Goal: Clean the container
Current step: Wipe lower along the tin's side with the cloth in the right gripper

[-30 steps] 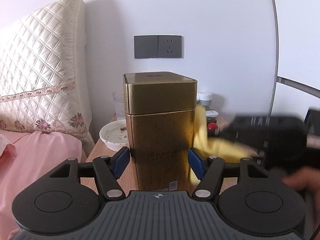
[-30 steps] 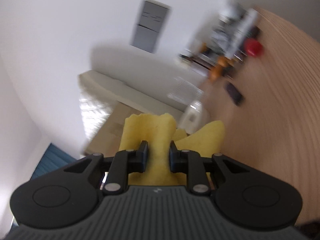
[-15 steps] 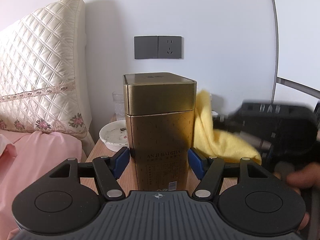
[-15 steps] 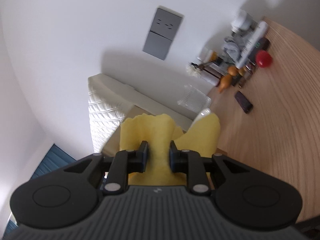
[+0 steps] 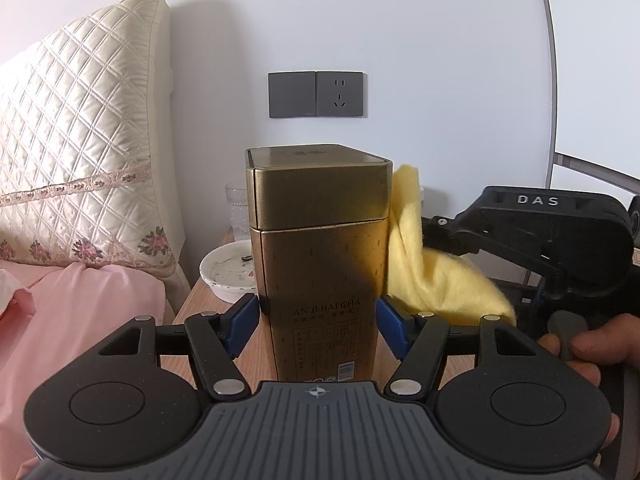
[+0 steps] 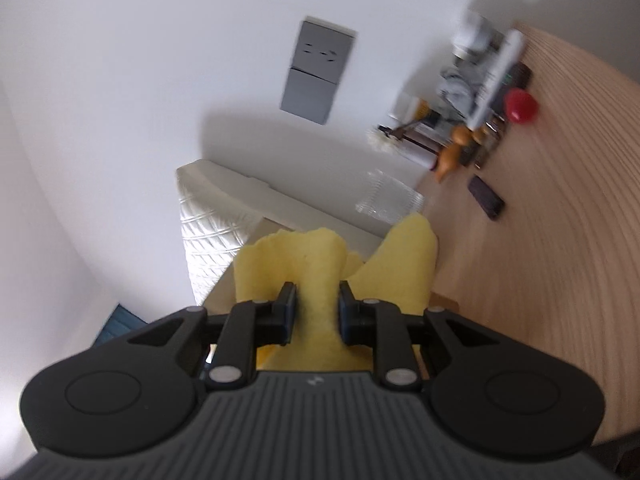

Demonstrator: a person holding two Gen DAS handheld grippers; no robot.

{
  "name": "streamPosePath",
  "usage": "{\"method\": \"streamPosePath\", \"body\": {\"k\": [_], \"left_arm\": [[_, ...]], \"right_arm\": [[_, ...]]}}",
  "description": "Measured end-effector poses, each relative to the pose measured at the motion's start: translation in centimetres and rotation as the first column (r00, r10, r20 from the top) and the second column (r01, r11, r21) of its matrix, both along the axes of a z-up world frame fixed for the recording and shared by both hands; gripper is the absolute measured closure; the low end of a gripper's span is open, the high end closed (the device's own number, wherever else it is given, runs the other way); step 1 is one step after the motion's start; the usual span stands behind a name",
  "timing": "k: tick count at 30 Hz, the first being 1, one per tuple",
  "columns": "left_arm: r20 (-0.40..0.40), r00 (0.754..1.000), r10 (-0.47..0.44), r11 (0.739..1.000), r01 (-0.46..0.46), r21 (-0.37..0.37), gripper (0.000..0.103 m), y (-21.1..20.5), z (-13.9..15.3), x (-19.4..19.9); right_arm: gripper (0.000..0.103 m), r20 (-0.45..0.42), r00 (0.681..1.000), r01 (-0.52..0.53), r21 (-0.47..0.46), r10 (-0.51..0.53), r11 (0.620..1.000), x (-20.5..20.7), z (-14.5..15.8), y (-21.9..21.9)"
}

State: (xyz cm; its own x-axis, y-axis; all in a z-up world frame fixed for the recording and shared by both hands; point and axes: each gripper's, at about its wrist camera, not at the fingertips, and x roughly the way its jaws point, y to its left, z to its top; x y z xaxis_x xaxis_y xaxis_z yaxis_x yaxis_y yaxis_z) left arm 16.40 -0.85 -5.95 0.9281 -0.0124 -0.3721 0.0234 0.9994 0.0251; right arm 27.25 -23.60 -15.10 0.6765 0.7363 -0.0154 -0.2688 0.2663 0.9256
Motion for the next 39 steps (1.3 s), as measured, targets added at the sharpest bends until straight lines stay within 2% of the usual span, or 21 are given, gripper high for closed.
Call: {"method": "streamPosePath", "body": {"k": [9,11,18,23,25,30,39], "left_arm": [[0.000,1.000,-0.014,1.000,0.014,0.003,0.034,0.6,-0.1,-0.3],[0.000,1.000,-0.019,1.000,0.019,0.004,0.034,0.8,-0.1,-0.3],[0.000,1.000,-0.012,1.000,0.012,0.005,0.034,0.7,-0.1,-0.3],[0.001,1.000,-0.012,1.000,0.012,0.006,0.034,0.7,-0.1,-0.4],[0.001,1.000,-0.012,1.000,0.012,0.009,0.034,0.6,-0.2,-0.4],[0.002,1.000,-0.010,1.000,0.010,0.009,0.034,0.6,-0.1,-0.3],[0.002,1.000,-0.012,1.000,0.012,0.014,0.034,0.6,-0.1,-0.3]], "right_arm": [[0.080,-0.115,0.993,0.007,0.005,-0.007,1.000,-0.4,-4.3,-0.2],[0.080,-0.111,0.994,0.005,0.003,-0.004,1.000,-0.2,-3.9,-0.1],[0.080,0.001,1.000,-0.010,0.032,0.010,0.999,0.5,-0.9,-0.1],[0.080,-0.089,0.996,0.002,0.008,-0.001,1.000,0.3,-3.9,-0.1],[0.080,-0.120,0.993,0.004,0.025,-0.001,1.000,0.1,-5.0,-0.1],[0.080,-0.094,0.996,-0.001,0.026,0.004,1.000,0.4,-3.5,-0.1],[0.080,-0.143,0.990,-0.002,0.064,0.012,0.998,0.3,-4.5,-0.2]]}}
